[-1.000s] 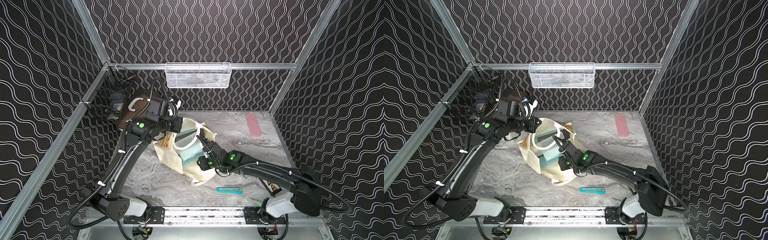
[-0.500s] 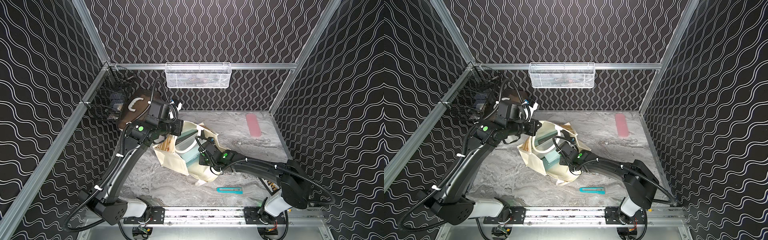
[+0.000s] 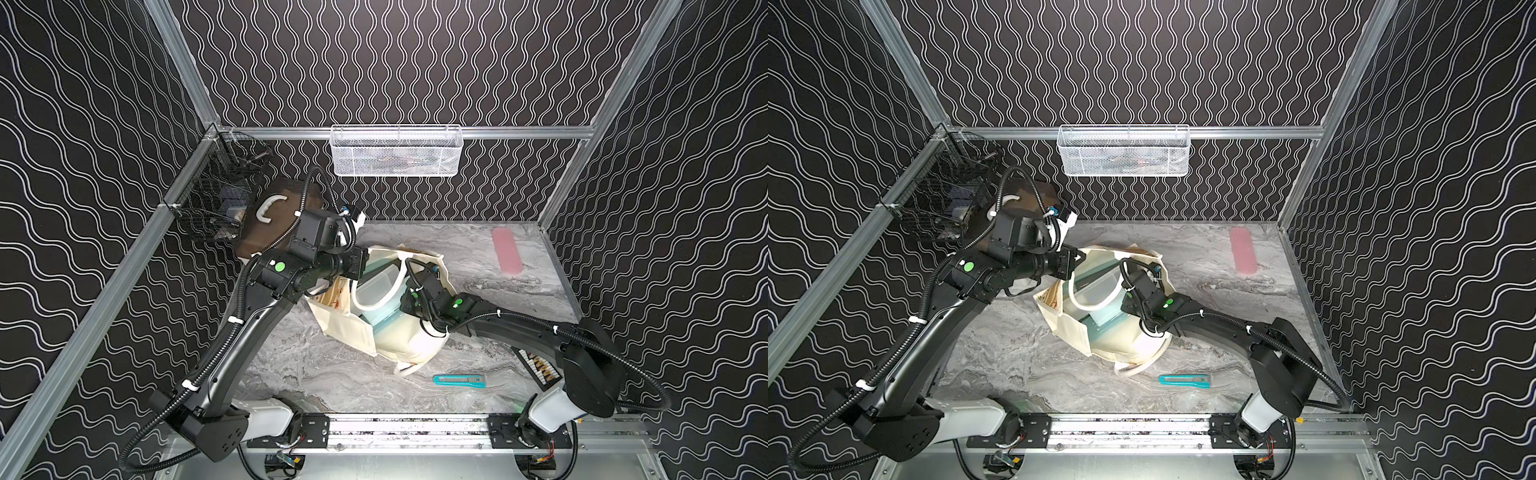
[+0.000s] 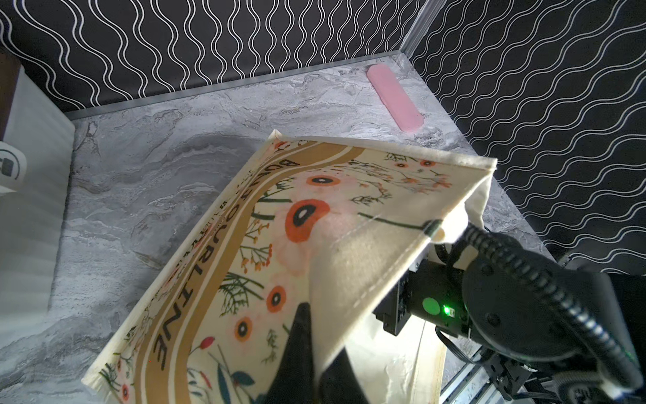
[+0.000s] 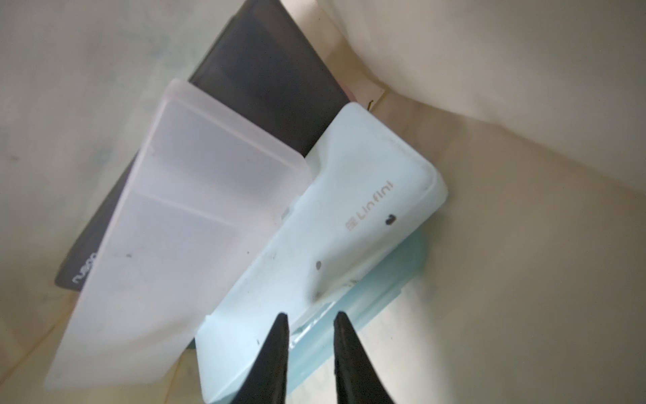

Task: Take out the pencil case from the canvas bag
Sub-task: Pick up the pencil case from the canvas bag.

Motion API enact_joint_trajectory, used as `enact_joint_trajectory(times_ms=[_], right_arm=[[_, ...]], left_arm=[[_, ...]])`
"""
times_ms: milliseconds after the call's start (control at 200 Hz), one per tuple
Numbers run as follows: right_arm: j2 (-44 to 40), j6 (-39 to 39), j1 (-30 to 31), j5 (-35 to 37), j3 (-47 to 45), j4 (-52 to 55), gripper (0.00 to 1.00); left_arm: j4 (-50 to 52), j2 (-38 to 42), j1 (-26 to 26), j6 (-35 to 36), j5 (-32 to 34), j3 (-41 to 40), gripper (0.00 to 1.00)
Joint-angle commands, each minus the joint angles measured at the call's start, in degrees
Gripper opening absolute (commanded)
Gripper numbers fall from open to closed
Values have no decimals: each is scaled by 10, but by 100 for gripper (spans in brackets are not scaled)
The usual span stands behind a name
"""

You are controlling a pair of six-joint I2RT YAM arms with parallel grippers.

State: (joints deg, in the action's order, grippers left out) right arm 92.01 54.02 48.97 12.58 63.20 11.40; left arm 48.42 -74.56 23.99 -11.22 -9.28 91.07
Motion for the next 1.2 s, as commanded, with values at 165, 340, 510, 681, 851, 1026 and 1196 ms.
enact_joint_trajectory(times_ms=[165, 340, 510, 681, 851, 1026, 1196], right_arm=[[31, 36, -32, -62, 13, -77, 20], [49, 24, -33, -119, 29, -144, 19], [55, 47, -35, -156, -2, -213, 20], [59, 102, -37, -94, 13, -111, 21], [56, 141, -53, -106, -5, -149, 27], [52, 151, -58, -104, -4, -157, 44], [57, 164, -68, -116, -8, -189, 53]], left_arm=[[-63, 12, 7, -5, -31, 2, 0], [-69, 11, 11, -9, -37, -1, 0], [-74, 12, 13, -12, -41, -3, 0], [-79, 16, 14, -10, -51, -11, 0], [-95, 29, 13, -4, -80, -27, 0], [-106, 36, 14, -2, -104, -40, 0], [-112, 42, 13, 0, -121, -48, 0]])
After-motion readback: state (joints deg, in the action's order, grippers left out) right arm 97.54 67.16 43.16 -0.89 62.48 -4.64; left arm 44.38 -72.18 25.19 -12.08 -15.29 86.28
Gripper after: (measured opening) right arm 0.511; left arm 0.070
